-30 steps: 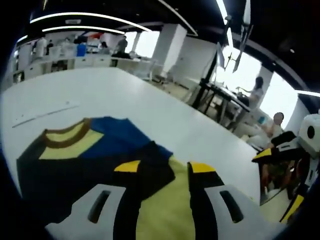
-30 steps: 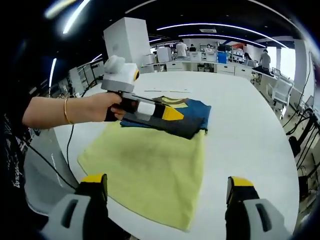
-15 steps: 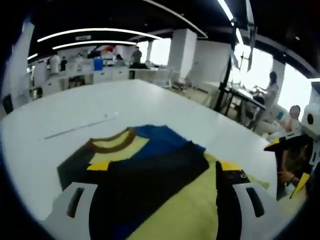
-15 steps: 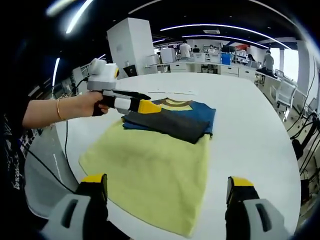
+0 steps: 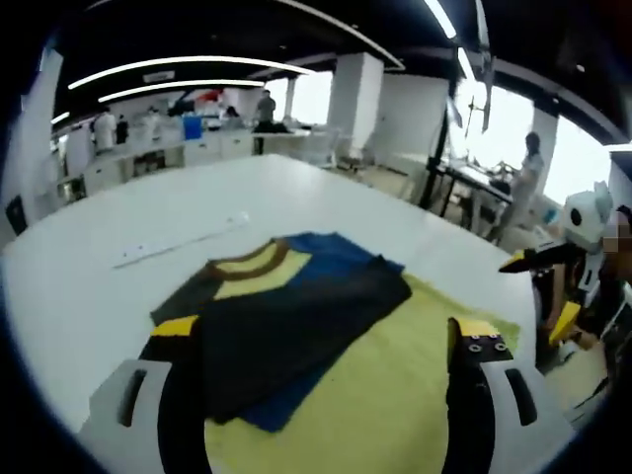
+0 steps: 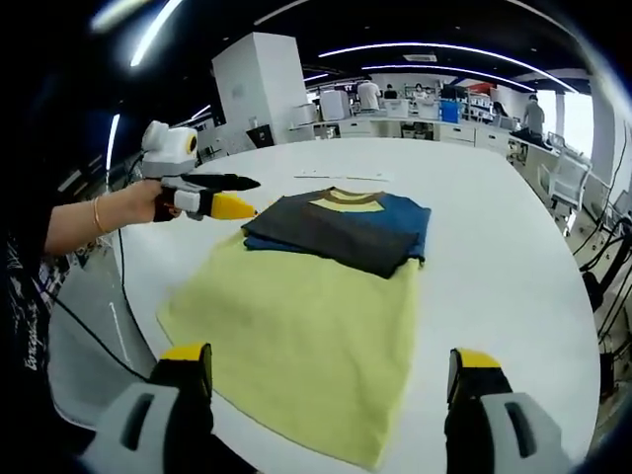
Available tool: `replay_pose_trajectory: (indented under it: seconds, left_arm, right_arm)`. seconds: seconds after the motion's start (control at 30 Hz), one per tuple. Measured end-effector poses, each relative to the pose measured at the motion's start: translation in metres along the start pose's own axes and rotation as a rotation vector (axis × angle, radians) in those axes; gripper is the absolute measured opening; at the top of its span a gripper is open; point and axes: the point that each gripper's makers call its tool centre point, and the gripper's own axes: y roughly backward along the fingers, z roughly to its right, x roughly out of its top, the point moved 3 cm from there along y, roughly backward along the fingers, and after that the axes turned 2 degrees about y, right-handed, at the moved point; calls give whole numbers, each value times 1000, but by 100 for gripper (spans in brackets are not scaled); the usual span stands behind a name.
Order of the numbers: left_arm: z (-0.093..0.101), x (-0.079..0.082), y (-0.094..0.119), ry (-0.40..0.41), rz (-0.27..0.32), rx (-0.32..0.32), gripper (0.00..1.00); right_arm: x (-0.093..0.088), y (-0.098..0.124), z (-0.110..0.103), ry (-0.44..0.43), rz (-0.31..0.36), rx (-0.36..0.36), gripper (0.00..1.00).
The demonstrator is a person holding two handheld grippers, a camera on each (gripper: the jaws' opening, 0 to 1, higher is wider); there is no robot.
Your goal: Fold the garment on the visible template until the final outline fits inside the template.
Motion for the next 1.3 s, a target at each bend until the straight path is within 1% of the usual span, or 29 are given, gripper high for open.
replay_pose_trajectory:
  seconds: [0.03,0.17,0.27,0.3,0.37,0.43,0.47,0.53,0.63,0.73,0.8,0.9,1.07,1.17,1.27,1.3]
  left_arm:
    - [0,-4,4,-8,-14,1,99]
    - [0,-19,22,-14,-34,-2,99]
    - [0,-32,37,-17,-51,-4,99]
    - [1,-33,40,-19,-53,-8,98]
    - [2,-45,52,-27,-75,-19,96]
    - [1,-56,62,-39,-101,-14,96]
    - [1,-58,64,-42,-106,-14,95]
    - [-1,-67,72,-43,-121,-15,94]
    - [4,-73,85,-35,-131,-16,94]
    - [4,-80,91,-38,-145,-9,93]
    - [0,-85,97,-36,-157,-8,90]
    - [5,-89,102,-26,-157,-2,89]
    - [10,-106,110,14,-179,0,84]
    - [12,-117,114,17,-178,31,75]
    - [19,-128,116,-5,-206,25,71]
    - [23,-133,117,-8,-223,15,68]
  right_arm:
    - [0,0,0,0,-1,0,100]
    - [-2,-1,2,-3,-10,-4,100]
    - [-5,-4,3,-14,-3,-8,100]
    - [-6,-4,2,-18,-3,-7,100]
    - [-8,-6,0,-18,-8,-4,100]
    - [-9,-8,-3,-3,-13,2,100]
    - [-9,-8,-4,-2,-15,4,100]
    - [-11,-9,-2,-4,-17,2,100]
    - [-11,-10,0,-12,-12,-5,100]
    - [-15,-11,-2,-18,-14,-6,100]
    - [-18,-13,-4,-10,-19,-2,100]
    - [-24,-14,-4,-16,-27,-2,99]
    - [-34,-15,-3,-37,-37,-15,98]
    - [-40,-15,-2,-37,-47,-30,95]
    - [-45,-15,0,-36,-58,-37,90]
    - [-48,-14,-2,-31,-65,-36,89]
